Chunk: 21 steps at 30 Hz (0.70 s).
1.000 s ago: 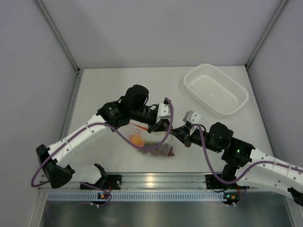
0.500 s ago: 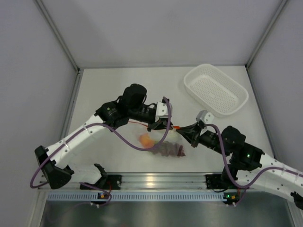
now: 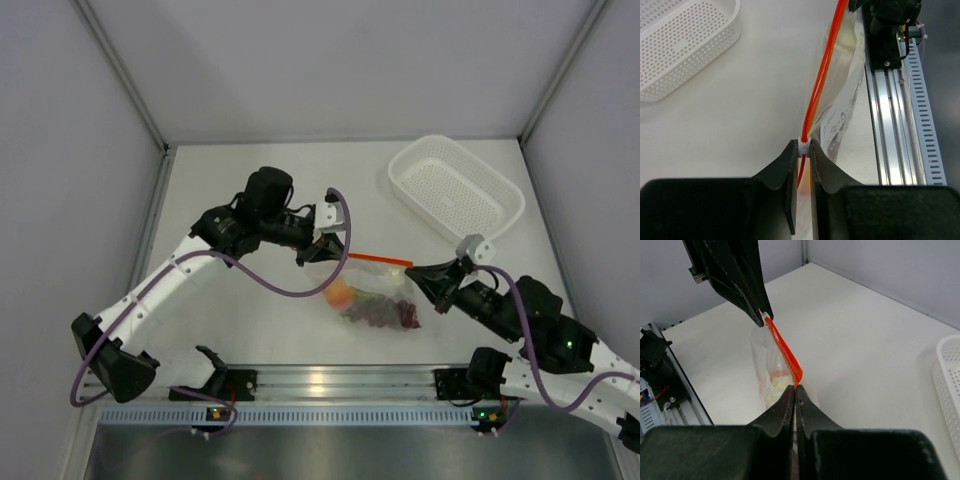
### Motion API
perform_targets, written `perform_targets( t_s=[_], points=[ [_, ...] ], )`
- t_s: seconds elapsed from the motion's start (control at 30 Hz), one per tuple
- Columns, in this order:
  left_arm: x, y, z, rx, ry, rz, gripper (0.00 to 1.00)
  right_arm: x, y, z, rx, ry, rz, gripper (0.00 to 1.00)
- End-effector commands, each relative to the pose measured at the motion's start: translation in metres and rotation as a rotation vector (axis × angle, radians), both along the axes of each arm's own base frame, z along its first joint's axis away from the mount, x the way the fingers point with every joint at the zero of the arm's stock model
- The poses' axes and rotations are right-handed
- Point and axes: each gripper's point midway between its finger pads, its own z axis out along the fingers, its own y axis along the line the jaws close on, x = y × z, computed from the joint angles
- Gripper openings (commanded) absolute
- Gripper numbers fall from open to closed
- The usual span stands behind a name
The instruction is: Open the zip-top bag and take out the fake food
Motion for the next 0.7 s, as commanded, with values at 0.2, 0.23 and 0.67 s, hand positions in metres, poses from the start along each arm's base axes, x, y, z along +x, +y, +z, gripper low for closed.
perform_targets(
  t_s=[0.2,0.23,0.67],
  points=[
    [0.026,0.024,0.003,-0.009,-0.046,0.054,0.00,-0.014,-0.041,0.044,0.105,-0.003,-0.046,0.00],
    [0.030,0.026,-0.001,0.003,-0.039,0.068,0.00,-0.014,-0.042,0.044,0.106,0.000,-0.054,0.00],
    [0.055,0.052,-0.036,0.132,0.009,0.210,0.06,-0.013,-0.030,0.045,0.107,0.015,-0.032,0.00]
  ],
)
